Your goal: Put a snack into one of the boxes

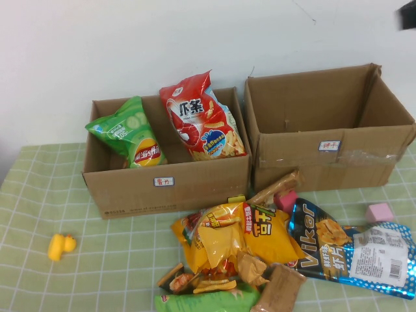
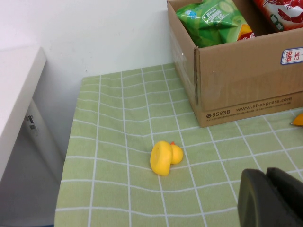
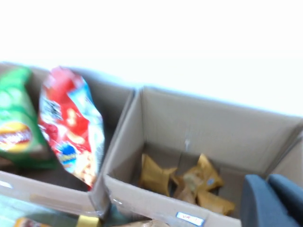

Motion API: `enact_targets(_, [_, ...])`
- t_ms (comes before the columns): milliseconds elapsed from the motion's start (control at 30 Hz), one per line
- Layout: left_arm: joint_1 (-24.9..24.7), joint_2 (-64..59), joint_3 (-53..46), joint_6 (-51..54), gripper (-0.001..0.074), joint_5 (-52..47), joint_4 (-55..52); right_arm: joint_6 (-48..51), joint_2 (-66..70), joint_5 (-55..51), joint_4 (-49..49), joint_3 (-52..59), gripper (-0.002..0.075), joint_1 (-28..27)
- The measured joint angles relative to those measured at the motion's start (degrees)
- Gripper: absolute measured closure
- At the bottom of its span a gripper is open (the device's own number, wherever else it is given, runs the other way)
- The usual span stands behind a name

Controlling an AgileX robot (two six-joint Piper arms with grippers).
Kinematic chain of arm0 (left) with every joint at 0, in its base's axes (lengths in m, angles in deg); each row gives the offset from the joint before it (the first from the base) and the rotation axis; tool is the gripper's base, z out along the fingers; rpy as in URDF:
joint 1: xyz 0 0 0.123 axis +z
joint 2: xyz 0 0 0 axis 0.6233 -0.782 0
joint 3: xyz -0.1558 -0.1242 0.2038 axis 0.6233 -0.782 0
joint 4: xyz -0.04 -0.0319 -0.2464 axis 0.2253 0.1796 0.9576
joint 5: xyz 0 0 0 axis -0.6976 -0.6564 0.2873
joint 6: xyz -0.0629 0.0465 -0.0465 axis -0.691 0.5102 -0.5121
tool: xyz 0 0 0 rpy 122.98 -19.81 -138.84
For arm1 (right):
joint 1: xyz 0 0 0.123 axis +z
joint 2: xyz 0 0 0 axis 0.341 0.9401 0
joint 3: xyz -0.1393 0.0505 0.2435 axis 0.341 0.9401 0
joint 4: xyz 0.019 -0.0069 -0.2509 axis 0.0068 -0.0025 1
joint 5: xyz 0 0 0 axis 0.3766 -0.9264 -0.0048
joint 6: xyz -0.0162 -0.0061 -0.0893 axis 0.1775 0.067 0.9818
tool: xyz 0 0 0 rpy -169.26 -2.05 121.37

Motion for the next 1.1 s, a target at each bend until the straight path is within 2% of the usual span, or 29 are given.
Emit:
enact_targets(367, [0.0,0.0,0.0,0.0,0.0736,-0.09,0.0,2.66,-40.91,2.0,-0.11,28.02,0.0727,0.0])
enact_targets(533, [0.0,0.0,0.0,0.0,0.0736,-0.09,0.0,2.78,-60.85,5.1,2.91,41.12,0.0727,0.0])
enact_targets(700, [0.0,0.0,0.0,0.0,0.0736,-0.09,0.0,2.66,-76.35,4.49,7.94,48.49,0.0728,0.0])
enact_targets(933, [0.0,0.0,0.0,0.0,0.0736,-0.09,0.0,-0.39,-86.17,-4.26,13.9,52.34,0.0728,0.0])
enact_targets(1100, [0.0,0.0,0.0,0.0,0.0736,-0.09,0.0,-3.56,-86.62,-8.43,11.35,54.67,0.0728,0.0])
